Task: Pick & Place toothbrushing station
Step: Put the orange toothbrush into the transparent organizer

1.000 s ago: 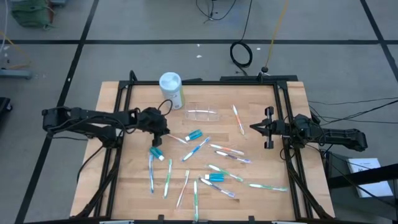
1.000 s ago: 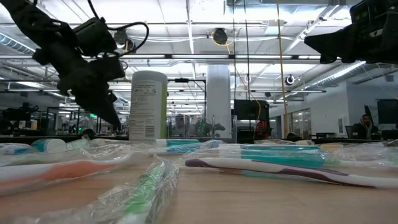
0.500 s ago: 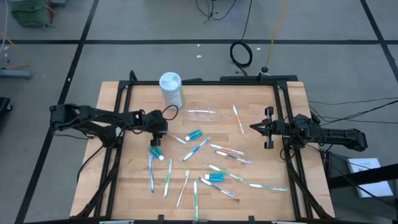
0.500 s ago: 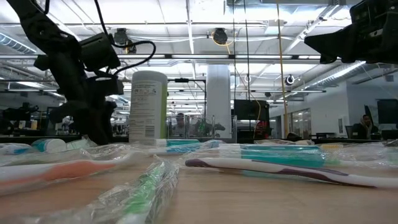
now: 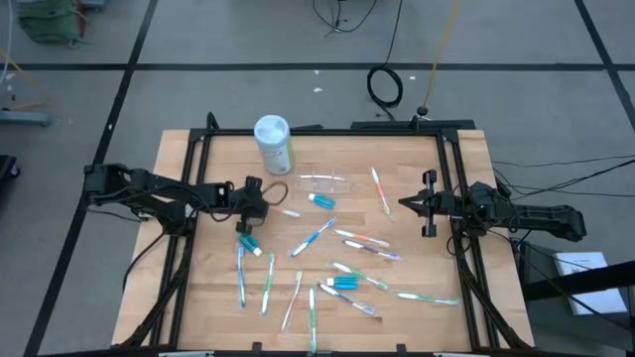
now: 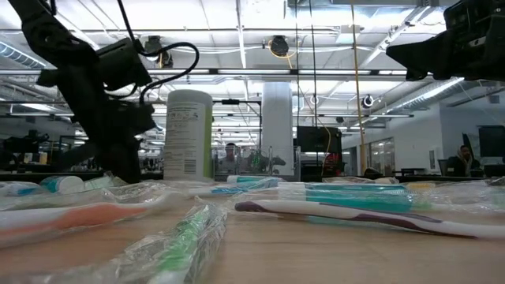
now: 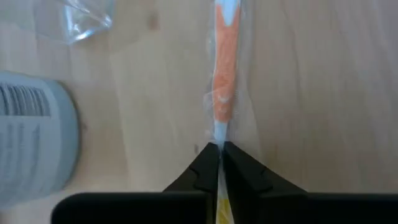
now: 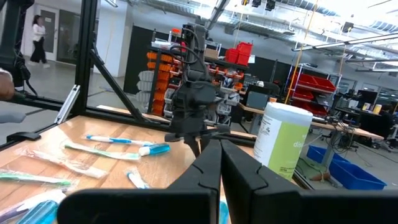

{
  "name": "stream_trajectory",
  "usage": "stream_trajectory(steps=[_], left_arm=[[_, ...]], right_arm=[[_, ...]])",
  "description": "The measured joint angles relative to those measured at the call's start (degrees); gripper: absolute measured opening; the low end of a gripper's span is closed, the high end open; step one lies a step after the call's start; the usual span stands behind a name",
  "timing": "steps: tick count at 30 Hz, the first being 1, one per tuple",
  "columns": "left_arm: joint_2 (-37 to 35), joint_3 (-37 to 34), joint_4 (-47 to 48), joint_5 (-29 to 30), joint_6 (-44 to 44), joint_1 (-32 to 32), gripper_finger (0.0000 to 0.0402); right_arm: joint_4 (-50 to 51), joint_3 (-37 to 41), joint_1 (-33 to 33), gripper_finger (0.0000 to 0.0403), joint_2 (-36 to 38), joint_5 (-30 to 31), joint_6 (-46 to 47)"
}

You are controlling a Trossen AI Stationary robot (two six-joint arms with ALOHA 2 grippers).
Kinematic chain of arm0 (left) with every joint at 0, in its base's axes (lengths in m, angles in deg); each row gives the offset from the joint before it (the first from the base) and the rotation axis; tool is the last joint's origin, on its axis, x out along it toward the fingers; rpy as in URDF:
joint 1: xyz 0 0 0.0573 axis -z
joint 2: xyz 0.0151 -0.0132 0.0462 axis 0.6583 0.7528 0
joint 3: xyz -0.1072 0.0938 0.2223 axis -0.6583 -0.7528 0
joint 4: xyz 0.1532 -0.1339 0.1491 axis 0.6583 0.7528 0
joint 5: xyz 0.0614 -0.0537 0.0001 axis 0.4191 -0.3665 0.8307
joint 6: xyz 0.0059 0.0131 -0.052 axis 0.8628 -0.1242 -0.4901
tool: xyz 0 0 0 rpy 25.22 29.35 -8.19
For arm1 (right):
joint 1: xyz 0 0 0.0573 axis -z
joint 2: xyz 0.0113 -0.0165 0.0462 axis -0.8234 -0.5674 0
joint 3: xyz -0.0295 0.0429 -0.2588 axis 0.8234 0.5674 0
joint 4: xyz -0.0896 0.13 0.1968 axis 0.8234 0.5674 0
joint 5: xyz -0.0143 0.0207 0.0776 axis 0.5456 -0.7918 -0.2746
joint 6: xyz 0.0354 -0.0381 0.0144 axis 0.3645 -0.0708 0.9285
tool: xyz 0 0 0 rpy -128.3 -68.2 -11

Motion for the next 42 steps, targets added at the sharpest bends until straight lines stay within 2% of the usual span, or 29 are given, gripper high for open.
stream_trajectory(steps=[3,6,15,18,22,27,29,32,34,37,42], left_arm=[[-2.13,-0.06,0.75,5.36,7.78,3.27,0.0020],[-4.17,-0.02,0.54,7.81,12.40,6.59,0.0005],[-10.82,-0.01,-0.35,13.45,17.07,12.81,0.0003],[-11.85,0.01,-0.40,13.96,20.11,13.78,0.0008],[-12.14,0.03,-0.59,17.59,23.82,15.05,0.0003],[-12.14,0.03,-0.60,19.88,28.11,15.93,0.0008],[-12.14,0.03,-1.21,20.33,30.37,16.39,0.0004],[-12.14,0.03,-5.25,20.73,32.20,16.95,0.0006],[-12.14,0.03,-9.00,20.71,33.81,16.98,0.0012],[-12.14,0.05,-14.59,20.29,37.35,16.76,0.0014],[-12.14,0.05,-23.62,19.52,43.53,15.75,0.0003]], right_arm=[[-1.05,0.00,0.00,0.0004,-0.02,-0.01,0.26],[-4.80,0.01,-0.07,0.0004,-0.23,-0.07,0.48],[-19.25,0.02,-0.07,0.0004,-1.66,-0.05,4.89],[-21.52,0.02,-0.09,0.0004,-1.68,-0.05,4.90],[-25.41,0.02,-0.09,0.0004,-1.70,-0.05,4.92],[-26.03,0.02,-0.09,0.0004,-1.73,0.00,4.49],[-26.22,0.02,-0.09,0.0004,-1.73,1.41,3.27],[-25.10,0.02,-0.09,0.0004,-2.18,8.19,5.66],[-21.08,0.02,-0.09,0.0004,-4.04,13.24,6.78],[-18.62,0.02,-0.07,0.0004,-9.79,16.63,9.91],[-34.51,-0.85,0.01,0.0004,-24.12,15.09,11.18]])
